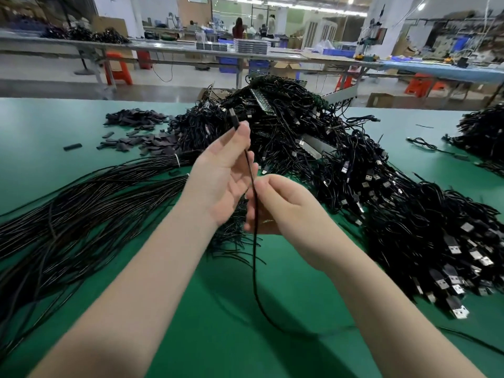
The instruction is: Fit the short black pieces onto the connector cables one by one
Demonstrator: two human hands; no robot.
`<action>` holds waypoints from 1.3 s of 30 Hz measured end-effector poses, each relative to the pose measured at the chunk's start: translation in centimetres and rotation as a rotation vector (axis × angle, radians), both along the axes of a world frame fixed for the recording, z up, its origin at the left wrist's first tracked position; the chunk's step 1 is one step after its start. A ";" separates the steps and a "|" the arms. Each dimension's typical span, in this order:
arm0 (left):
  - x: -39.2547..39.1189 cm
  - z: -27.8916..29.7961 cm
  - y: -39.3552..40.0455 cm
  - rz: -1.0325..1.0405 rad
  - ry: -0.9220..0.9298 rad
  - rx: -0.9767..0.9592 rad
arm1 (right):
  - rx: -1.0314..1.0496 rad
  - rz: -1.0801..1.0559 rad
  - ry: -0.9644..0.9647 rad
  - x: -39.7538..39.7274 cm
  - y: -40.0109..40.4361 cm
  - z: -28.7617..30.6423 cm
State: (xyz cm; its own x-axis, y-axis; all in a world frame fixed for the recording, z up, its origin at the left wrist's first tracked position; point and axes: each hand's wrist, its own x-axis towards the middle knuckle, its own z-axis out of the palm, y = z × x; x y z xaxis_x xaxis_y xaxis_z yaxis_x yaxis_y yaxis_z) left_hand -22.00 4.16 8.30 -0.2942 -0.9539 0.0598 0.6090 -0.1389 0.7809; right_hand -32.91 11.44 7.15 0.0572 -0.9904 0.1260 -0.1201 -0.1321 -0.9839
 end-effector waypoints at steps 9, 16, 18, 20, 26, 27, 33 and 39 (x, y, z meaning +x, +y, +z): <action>1.1 -0.7 -0.6 -0.204 -0.399 -0.095 | 0.162 0.289 -0.112 -0.8 -1.8 -0.6; 2.9 1.1 -0.2 -0.498 -0.212 -0.027 | 0.507 0.534 0.149 -2.3 -2.5 -4.1; 3.4 1.0 0.2 -0.626 -0.365 -0.163 | 0.418 0.337 0.290 -3.6 -2.8 -3.5; 3.2 0.5 0.6 -0.726 -0.653 -0.297 | 0.302 0.150 0.322 -5.4 -2.7 -2.3; 1.6 -1.3 0.0 -0.567 -0.799 -0.314 | 0.052 0.188 -0.039 -6.2 -0.8 1.5; 1.7 -1.4 -0.2 -0.518 -0.646 -0.305 | 0.043 0.266 -0.101 -5.7 -0.6 1.5; 3.2 0.7 -0.8 -0.439 -0.012 -0.164 | 0.316 0.617 -0.143 -3.2 -1.7 -2.3; 2.6 0.9 -0.2 -0.354 -0.198 -0.196 | 0.428 0.737 -0.036 -3.1 -2.4 -4.0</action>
